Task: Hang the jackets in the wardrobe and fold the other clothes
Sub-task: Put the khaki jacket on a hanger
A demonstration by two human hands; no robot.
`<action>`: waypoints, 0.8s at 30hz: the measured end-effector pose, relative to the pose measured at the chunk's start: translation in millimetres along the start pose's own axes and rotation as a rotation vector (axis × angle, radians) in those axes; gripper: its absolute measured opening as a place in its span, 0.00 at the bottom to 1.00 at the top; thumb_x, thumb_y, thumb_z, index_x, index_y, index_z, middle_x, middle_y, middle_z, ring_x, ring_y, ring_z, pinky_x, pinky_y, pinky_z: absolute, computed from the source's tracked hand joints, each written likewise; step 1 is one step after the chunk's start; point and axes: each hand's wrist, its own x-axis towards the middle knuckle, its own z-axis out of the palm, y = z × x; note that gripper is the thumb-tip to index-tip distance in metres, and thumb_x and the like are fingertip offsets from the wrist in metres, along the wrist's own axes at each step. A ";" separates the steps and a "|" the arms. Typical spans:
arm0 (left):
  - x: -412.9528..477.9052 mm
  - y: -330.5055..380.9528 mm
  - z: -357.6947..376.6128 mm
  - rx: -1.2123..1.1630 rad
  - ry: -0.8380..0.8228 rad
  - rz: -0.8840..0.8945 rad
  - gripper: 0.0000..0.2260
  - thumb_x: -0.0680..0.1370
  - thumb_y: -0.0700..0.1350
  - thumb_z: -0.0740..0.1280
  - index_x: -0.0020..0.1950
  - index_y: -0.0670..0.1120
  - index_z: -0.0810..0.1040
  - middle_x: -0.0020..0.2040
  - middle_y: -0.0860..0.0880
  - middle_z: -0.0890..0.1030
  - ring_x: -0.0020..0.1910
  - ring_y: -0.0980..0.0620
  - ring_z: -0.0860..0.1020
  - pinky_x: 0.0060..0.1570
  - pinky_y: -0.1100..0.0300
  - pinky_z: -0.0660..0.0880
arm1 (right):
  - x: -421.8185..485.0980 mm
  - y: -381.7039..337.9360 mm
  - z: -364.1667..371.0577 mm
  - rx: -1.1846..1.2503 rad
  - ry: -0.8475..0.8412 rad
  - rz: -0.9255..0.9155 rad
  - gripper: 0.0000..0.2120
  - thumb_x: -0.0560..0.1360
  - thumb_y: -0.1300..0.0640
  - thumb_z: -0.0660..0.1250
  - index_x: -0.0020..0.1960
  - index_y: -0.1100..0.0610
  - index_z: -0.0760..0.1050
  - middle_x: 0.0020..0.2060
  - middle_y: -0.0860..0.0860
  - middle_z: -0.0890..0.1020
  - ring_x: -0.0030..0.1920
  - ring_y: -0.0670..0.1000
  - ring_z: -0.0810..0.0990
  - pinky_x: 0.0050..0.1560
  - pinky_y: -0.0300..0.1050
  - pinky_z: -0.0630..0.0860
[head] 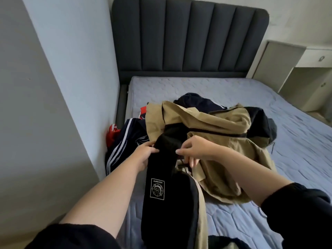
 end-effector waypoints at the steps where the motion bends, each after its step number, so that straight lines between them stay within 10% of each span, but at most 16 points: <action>1: -6.6 2.7 -2.0 0.052 -0.066 -0.006 0.19 0.77 0.28 0.56 0.64 0.41 0.74 0.52 0.43 0.81 0.51 0.45 0.79 0.50 0.54 0.76 | -0.3 0.1 -2.0 -0.038 0.238 -0.047 0.12 0.75 0.50 0.67 0.36 0.55 0.77 0.29 0.47 0.80 0.31 0.49 0.80 0.32 0.37 0.71; 4: -28.0 11.8 -5.5 0.304 -0.206 -0.044 0.19 0.77 0.29 0.54 0.60 0.43 0.77 0.49 0.46 0.81 0.49 0.48 0.79 0.45 0.58 0.76 | 2.0 -1.6 -13.2 -0.234 0.856 -0.138 0.09 0.71 0.52 0.69 0.49 0.55 0.76 0.45 0.48 0.77 0.49 0.52 0.76 0.45 0.42 0.69; 8: -45.4 18.2 -7.4 0.502 -0.149 0.006 0.18 0.77 0.28 0.55 0.57 0.42 0.78 0.48 0.45 0.80 0.50 0.47 0.78 0.48 0.58 0.75 | 4.1 10.8 -28.4 -0.389 0.626 0.203 0.42 0.66 0.42 0.71 0.74 0.53 0.56 0.66 0.53 0.70 0.67 0.56 0.66 0.67 0.52 0.60; 12: -47.9 20.1 -11.6 0.632 0.013 0.066 0.11 0.75 0.29 0.59 0.52 0.37 0.77 0.50 0.40 0.77 0.54 0.43 0.76 0.53 0.54 0.72 | -3.8 15.4 -15.4 -0.329 0.246 0.205 0.19 0.69 0.56 0.69 0.59 0.58 0.75 0.51 0.55 0.80 0.53 0.57 0.78 0.47 0.42 0.70; 15: -53.2 24.5 -10.6 0.703 0.087 0.121 0.08 0.74 0.32 0.61 0.48 0.40 0.77 0.47 0.41 0.76 0.47 0.45 0.75 0.47 0.55 0.71 | -6.7 5.1 -2.5 -0.258 0.307 0.147 0.03 0.70 0.63 0.62 0.40 0.61 0.74 0.37 0.54 0.77 0.44 0.57 0.78 0.40 0.43 0.70; 24: -89.4 94.2 10.0 0.430 0.200 0.436 0.11 0.81 0.46 0.57 0.61 0.47 0.73 0.41 0.49 0.78 0.37 0.52 0.77 0.35 0.61 0.72 | -27.1 -82.6 -41.4 0.160 0.633 -0.016 0.07 0.72 0.65 0.58 0.37 0.60 0.72 0.29 0.51 0.72 0.32 0.51 0.70 0.31 0.43 0.63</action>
